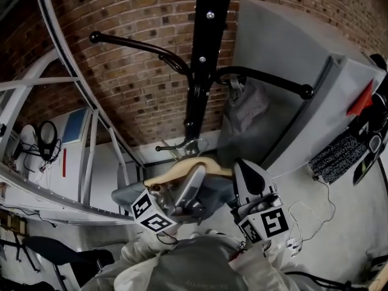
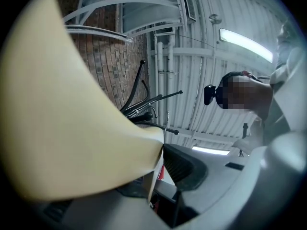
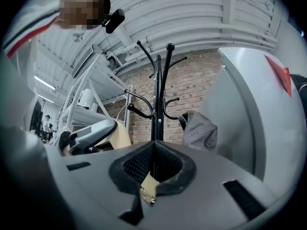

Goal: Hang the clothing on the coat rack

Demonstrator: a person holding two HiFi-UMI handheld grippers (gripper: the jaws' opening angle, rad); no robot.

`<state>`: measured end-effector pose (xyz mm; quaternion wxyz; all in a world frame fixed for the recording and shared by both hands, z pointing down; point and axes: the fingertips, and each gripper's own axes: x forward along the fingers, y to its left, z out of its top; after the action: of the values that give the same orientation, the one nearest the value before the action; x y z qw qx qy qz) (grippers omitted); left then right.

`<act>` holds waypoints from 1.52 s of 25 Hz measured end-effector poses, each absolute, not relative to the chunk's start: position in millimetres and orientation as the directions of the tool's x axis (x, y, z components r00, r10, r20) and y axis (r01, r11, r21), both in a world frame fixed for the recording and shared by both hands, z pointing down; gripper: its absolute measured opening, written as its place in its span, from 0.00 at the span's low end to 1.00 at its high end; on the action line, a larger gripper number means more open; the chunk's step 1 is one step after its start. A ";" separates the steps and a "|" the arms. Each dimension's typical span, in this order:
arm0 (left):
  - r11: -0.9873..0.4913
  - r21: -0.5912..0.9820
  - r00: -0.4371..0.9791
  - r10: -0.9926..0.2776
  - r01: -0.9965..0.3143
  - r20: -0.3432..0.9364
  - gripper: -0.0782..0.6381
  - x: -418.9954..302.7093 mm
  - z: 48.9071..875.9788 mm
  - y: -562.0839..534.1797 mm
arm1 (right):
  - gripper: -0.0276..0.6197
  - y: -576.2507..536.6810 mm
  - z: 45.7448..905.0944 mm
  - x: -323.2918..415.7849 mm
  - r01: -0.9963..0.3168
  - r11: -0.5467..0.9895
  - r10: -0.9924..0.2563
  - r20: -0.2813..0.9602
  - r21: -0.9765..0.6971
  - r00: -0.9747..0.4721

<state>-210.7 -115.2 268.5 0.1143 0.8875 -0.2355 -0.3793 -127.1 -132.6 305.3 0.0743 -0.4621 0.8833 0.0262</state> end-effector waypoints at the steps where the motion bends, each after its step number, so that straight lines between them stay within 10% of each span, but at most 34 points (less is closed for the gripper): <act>1: -0.863 0.379 0.600 -0.504 -0.333 -0.621 0.25 -211.2 266.8 -116.3 | 0.08 -133.8 304.6 -127.2 -0.819 0.573 -0.812 -0.157 -0.022 -0.563; 38: -0.822 0.422 0.537 -0.569 -0.382 -0.622 0.25 -221.2 275.7 -204.6 | 0.08 -201.9 304.4 -123.5 -0.796 0.606 -0.789 -0.141 -0.015 -0.598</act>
<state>-221.2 -204.6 275.7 0.1183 0.8687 -0.2738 -0.3955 -123.5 -201.9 304.4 0.0667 -0.4433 0.8935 0.0245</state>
